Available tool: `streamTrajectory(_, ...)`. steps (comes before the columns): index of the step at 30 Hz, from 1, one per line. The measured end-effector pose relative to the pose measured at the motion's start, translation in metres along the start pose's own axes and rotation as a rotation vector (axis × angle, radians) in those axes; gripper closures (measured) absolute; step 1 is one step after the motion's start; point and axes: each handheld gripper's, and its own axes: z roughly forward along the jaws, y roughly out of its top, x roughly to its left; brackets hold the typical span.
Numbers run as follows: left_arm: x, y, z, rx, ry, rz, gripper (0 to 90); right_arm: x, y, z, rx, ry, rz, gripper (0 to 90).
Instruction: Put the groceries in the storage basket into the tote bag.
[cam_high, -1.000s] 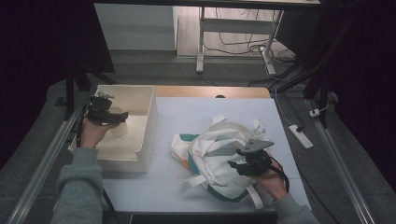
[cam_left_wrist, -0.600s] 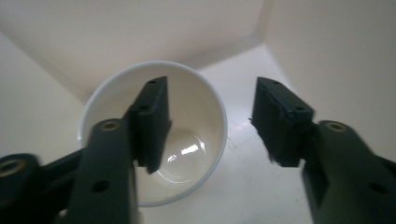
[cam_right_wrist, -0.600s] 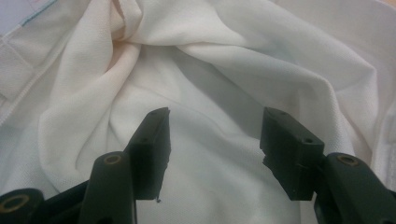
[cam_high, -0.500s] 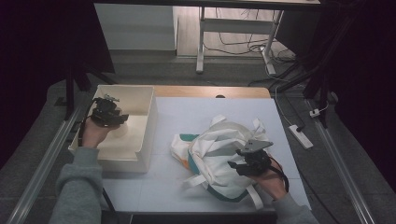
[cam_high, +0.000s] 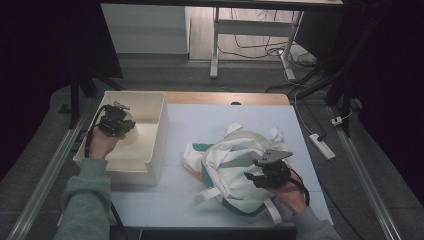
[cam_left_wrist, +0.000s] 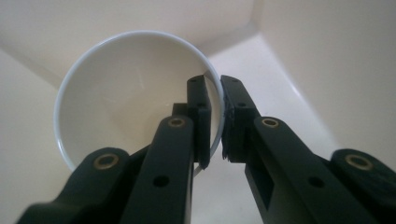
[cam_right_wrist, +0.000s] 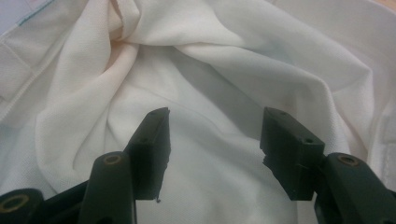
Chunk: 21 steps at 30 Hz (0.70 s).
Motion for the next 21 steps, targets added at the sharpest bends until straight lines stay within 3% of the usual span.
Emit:
streamTrajectory(7, -0.013, 0.006, -0.023, -0.096, -0.022, 0.006, 83.0, -0.002, 0.0, -0.002, -0.006, -0.006, 0.005, 43.2)
streamTrajectory(12, -0.016, 0.006, -0.03, -0.143, -0.047, 0.0, 83.0, -0.003, -0.001, -0.004, -0.012, -0.009, 0.015, 43.2)
streamTrajectory(17, -0.009, 0.0, -0.032, -0.188, -0.142, -0.032, 83.0, -0.003, 0.0, -0.005, -0.019, -0.002, 0.019, 43.2)
streamTrajectory(21, -0.002, -0.005, -0.036, -0.229, -0.176, -0.055, 83.0, -0.003, 0.0, -0.006, -0.022, -0.004, 0.02, 43.2)
